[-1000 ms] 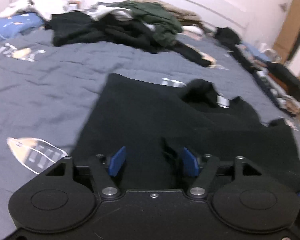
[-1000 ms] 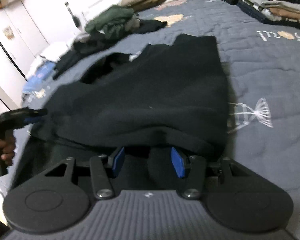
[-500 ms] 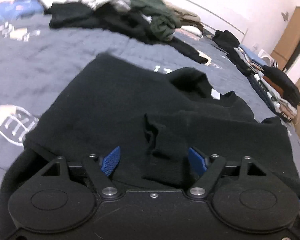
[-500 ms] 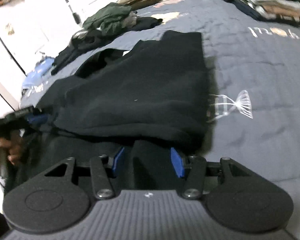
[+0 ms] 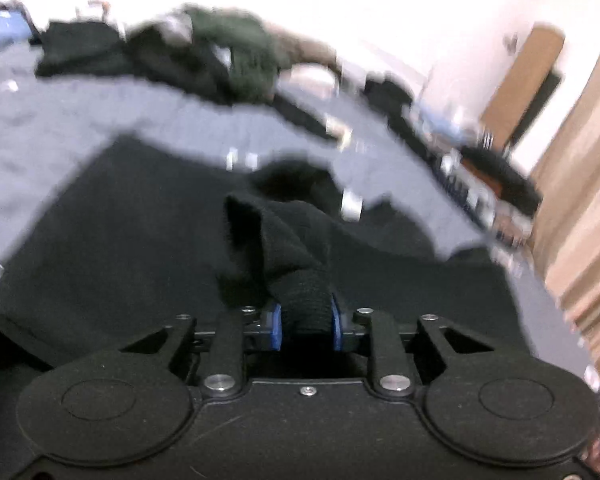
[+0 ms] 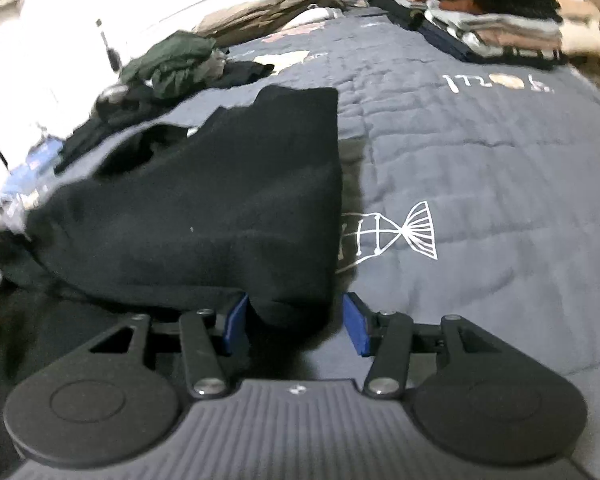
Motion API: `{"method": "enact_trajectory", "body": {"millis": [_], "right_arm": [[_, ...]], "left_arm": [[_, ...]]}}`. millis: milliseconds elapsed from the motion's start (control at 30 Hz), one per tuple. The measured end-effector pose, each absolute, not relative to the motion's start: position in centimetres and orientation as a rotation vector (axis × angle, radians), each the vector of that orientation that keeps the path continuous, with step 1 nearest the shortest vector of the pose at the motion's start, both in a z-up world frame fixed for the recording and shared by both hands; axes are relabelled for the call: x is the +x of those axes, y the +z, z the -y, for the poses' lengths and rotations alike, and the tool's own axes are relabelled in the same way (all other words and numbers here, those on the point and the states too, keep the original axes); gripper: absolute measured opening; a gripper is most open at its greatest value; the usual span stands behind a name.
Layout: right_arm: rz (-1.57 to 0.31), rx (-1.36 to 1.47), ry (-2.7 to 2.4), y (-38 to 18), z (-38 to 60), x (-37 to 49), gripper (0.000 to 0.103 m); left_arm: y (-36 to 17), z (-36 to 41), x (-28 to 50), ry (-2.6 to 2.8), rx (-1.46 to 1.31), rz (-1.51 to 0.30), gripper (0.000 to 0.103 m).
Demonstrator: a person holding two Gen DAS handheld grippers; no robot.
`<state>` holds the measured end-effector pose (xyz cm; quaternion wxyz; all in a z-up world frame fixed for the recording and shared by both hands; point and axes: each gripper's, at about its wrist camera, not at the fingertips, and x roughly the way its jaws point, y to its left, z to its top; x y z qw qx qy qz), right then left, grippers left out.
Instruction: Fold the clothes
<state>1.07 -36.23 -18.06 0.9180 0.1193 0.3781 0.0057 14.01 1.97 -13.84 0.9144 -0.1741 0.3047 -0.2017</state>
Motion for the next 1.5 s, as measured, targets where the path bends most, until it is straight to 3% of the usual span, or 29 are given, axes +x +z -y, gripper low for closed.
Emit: {"method": "enact_trajectory", "body": {"millis": [167, 433, 567, 767, 1067, 1233, 1500], "right_arm": [[-0.81, 0.119, 0.094, -17.9, 34.5, 1.1, 0.051], [-0.775, 0.125, 0.115, -16.6, 34.4, 0.8, 0.051], [-0.771, -0.04, 0.033, -18.4, 32.6, 1.9, 0.051], [-0.775, -0.096, -0.067, -18.4, 35.0, 2.0, 0.051], [-0.879, 0.068, 0.039, -17.0, 37.6, 1.5, 0.05], [-0.748, 0.218, 0.123, -13.4, 38.1, 0.3, 0.051], [-0.634, 0.324, 0.069, -11.0, 41.4, -0.2, 0.051]], "left_arm": [[-10.8, -4.1, 12.3, -0.383, -0.431, -0.519, 0.021], [-11.6, -5.3, 13.2, -0.345, -0.411, -0.572, 0.021], [-12.6, -6.9, 12.7, -0.3, -0.438, -0.577, 0.021], [-15.7, -7.6, 14.1, -0.224, -0.284, -0.738, 0.023], [-12.9, -7.6, 12.0, -0.199, -0.136, -0.687, 0.05], [-9.4, -5.8, 10.8, -0.262, -0.082, -0.616, 0.065], [-6.4, 5.9, 14.1, -0.516, 0.023, -0.605, 0.069]]}}
